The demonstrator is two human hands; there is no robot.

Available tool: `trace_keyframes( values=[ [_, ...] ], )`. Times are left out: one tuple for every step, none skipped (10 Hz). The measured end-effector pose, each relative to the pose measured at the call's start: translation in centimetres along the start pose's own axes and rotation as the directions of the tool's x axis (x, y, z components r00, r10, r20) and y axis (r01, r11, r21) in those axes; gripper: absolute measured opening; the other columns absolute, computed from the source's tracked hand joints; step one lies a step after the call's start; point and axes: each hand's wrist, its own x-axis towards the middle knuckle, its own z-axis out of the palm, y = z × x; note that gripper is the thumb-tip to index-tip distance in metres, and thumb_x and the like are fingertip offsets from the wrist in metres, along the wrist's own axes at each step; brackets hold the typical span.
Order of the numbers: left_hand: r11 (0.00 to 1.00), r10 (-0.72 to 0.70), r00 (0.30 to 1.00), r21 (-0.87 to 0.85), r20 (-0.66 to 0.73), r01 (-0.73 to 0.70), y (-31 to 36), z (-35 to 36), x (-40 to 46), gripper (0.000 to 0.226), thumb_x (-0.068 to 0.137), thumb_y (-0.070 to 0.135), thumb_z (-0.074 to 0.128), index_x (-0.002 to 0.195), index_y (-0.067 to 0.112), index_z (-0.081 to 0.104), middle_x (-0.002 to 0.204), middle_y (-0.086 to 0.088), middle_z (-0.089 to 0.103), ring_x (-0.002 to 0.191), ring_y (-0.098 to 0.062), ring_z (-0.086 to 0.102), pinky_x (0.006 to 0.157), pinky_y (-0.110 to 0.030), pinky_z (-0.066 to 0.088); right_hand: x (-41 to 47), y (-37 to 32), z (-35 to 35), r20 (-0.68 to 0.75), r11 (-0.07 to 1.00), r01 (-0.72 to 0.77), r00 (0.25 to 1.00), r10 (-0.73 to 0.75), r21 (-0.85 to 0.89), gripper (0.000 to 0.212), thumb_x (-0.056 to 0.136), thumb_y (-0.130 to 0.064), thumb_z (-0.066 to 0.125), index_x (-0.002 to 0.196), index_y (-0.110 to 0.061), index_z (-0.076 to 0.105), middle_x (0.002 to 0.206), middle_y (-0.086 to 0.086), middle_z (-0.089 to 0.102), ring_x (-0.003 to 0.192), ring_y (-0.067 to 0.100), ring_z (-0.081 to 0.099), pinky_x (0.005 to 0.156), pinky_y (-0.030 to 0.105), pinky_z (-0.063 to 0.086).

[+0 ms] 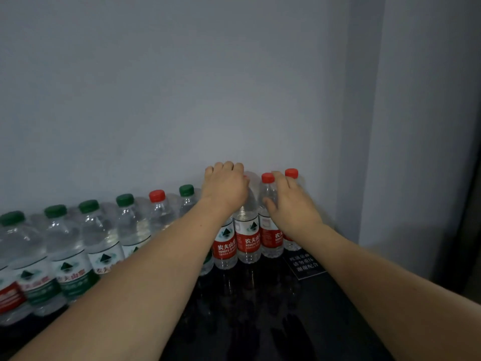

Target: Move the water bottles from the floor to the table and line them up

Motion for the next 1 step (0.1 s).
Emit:
trace_keyframes(
  values=[
    [0.999, 0.008, 0.992, -0.047, -0.123, -0.014, -0.54, -1.48, -2.17, 0.044, 0.103, 0.038, 0.039, 0.134, 0.009, 0.049, 0.132, -0.011, 0.056, 0.120, -0.030, 0.049, 0.102, -0.042, 0.035, -1.25, -0.51, -1.52, -0.007, 0.999, 0.040, 0.999, -0.040, -0.007, 0.059, 0.096, -0.031, 0.053, 0.147, -0.014, 0.029, 0.146, 0.009, 0.039, 0.135, 0.028, 0.037, 0.112, 0.046, 0.033]
  ],
)
